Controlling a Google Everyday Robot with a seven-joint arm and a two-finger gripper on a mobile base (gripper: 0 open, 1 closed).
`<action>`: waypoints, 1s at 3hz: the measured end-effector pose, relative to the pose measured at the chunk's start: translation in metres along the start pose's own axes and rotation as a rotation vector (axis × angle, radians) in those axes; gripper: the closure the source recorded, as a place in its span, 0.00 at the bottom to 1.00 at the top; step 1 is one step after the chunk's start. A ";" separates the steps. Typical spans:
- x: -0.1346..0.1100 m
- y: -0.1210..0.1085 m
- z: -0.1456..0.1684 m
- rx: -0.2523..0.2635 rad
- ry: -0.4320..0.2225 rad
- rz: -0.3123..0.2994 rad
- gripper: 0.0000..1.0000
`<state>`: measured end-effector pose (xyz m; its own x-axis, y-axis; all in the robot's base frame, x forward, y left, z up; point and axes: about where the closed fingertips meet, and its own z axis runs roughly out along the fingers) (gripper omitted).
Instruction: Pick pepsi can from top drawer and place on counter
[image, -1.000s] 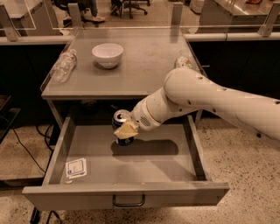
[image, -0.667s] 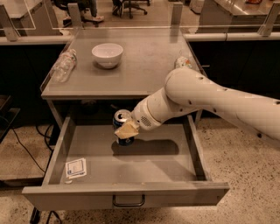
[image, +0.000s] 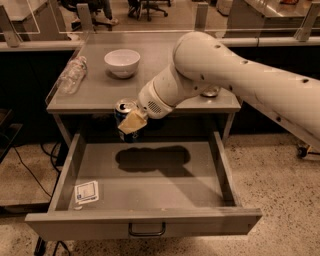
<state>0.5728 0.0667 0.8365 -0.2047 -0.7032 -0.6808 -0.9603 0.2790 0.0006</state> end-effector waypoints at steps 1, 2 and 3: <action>0.000 0.000 0.000 0.000 0.000 0.000 1.00; -0.009 -0.023 -0.020 0.037 -0.016 0.011 1.00; -0.032 -0.076 -0.083 0.117 0.002 0.013 1.00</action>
Offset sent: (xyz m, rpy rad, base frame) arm 0.0569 -0.0401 0.0601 0.0281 -0.0670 -0.0996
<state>0.6361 0.0135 0.9190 -0.2172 -0.7006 -0.6796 -0.9291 0.3620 -0.0762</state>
